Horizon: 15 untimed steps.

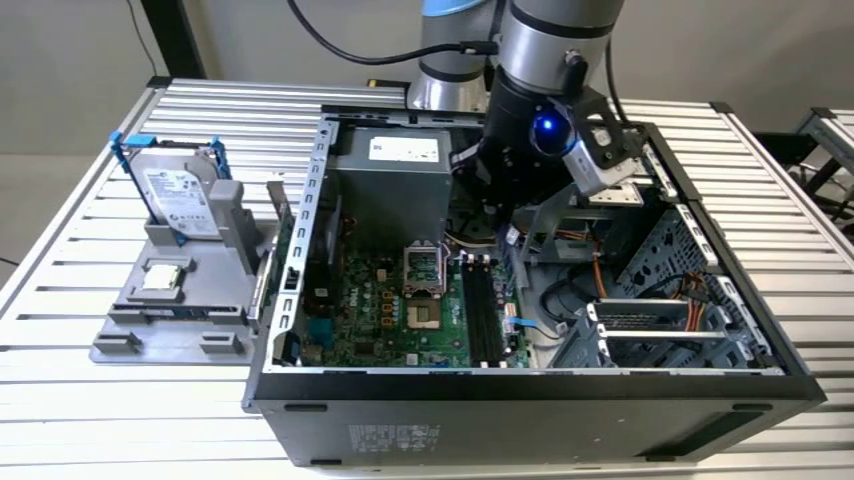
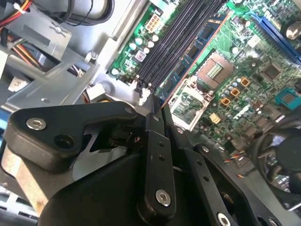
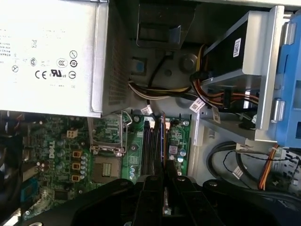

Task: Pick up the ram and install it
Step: 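Insert the ram into the slot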

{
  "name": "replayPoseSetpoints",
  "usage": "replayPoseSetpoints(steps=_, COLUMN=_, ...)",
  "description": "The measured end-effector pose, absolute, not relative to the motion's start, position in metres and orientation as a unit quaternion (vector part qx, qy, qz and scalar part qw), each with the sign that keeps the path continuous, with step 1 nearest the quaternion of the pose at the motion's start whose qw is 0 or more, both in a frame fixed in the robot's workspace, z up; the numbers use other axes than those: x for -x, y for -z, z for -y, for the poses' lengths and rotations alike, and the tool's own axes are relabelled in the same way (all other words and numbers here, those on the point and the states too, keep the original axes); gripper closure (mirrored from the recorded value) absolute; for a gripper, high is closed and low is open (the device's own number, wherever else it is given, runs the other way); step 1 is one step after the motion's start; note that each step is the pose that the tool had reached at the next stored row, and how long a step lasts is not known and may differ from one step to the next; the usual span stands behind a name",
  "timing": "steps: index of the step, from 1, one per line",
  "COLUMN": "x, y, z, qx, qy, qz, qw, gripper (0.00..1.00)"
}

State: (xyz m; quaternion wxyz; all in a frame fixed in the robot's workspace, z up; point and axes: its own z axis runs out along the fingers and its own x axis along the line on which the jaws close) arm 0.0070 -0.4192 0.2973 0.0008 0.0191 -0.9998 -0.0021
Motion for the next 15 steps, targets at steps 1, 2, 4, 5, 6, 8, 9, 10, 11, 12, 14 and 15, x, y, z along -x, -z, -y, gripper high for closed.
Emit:
replayPoseSetpoints(steps=1, x=-0.007, y=-0.296, z=0.419, qx=-0.015, qy=0.002, qz=1.0, qw=0.001, gripper=1.0)
replayPoseSetpoints(steps=2, x=-0.007, y=-0.294, z=0.419, qx=-0.013, qy=0.002, qz=1.0, qw=0.001, gripper=1.0)
replayPoseSetpoints(steps=4, x=-0.007, y=-0.29, z=0.419, qx=-0.009, qy=0.001, qz=1.0, qw=0.001, gripper=1.0)
replayPoseSetpoints(steps=5, x=-0.007, y=-0.288, z=0.419, qx=-0.007, qy=0.001, qz=1.0, qw=0.001, gripper=1.0)
replayPoseSetpoints(steps=6, x=-0.007, y=-0.287, z=0.419, qx=-0.005, qy=0.001, qz=1.0, qw=0.0, gripper=1.0)
replayPoseSetpoints(steps=8, x=-0.007, y=-0.283, z=0.419, qx=0.0, qy=0.0, qz=1.0, qw=0.0, gripper=1.0)
replayPoseSetpoints(steps=9, x=-0.007, y=-0.282, z=0.419, qx=0.002, qy=0.0, qz=1.0, qw=0.0, gripper=1.0)
replayPoseSetpoints(steps=10, x=-0.007, y=-0.28, z=0.42, qx=0.004, qy=0.0, qz=1.0, qw=0.0, gripper=1.0)
replayPoseSetpoints(steps=11, x=-0.007, y=-0.278, z=0.42, qx=0.005, qy=0.0, qz=1.0, qw=0.0, gripper=1.0)
replayPoseSetpoints(steps=12, x=-0.007, y=-0.276, z=0.42, qx=0.007, qy=0.0, qz=1.0, qw=0.0, gripper=1.0)
replayPoseSetpoints(steps=14, x=-0.008, y=-0.274, z=0.42, qx=0.009, qy=-0.001, qz=1.0, qw=0.0, gripper=1.0)
replayPoseSetpoints(steps=15, x=-0.008, y=-0.274, z=0.421, qx=0.01, qy=0.0, qz=1.0, qw=0.0, gripper=1.0)
